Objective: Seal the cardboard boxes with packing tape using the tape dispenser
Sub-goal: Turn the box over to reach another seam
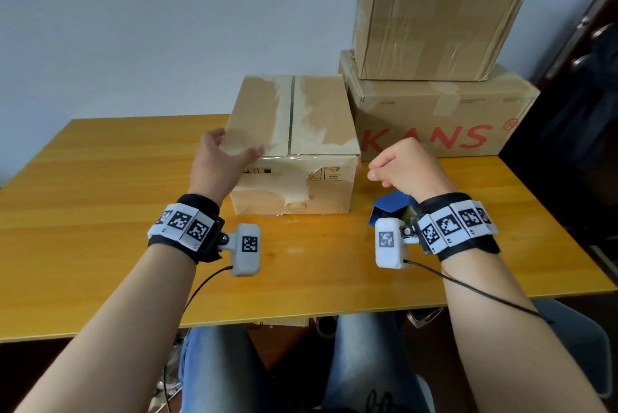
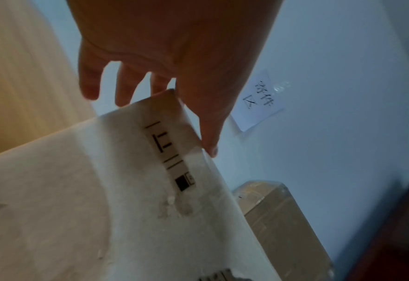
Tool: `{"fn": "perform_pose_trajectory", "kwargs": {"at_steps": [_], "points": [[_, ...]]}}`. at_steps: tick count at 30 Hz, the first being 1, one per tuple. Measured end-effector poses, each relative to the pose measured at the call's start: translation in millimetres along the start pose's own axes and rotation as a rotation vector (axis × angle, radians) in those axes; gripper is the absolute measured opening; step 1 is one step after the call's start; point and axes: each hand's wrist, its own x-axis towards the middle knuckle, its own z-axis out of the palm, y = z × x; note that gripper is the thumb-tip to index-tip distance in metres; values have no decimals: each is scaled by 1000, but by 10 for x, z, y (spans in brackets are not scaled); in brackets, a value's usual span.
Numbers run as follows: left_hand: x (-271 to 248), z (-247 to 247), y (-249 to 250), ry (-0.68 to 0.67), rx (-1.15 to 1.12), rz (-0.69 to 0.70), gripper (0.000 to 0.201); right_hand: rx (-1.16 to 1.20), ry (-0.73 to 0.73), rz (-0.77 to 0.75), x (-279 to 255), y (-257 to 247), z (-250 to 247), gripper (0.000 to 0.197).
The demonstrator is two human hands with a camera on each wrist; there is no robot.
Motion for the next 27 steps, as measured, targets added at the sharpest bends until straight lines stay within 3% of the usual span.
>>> {"fn": "perform_pose_trajectory", "kwargs": {"at_steps": [3,5,9,12,18,27], "points": [[-53,32,150,114,177,218,54,150,84,-119,-30,11,-93,20],[-114,133,306,106,249,390,37,211,118,-236,-15,-62,-126,22],[-241,494,597,-177,324,558,19,154,-8,-351,164,-186,-64,18],[-221,732,592,-291,369,537,21,47,-78,-315,268,-160,1,16],[-126,844,593,-204,492,502,35,184,-110,-329,300,-75,28,17],[-129,836,487,-180,462,491,18,260,-178,-356,301,65,63,31]]}}
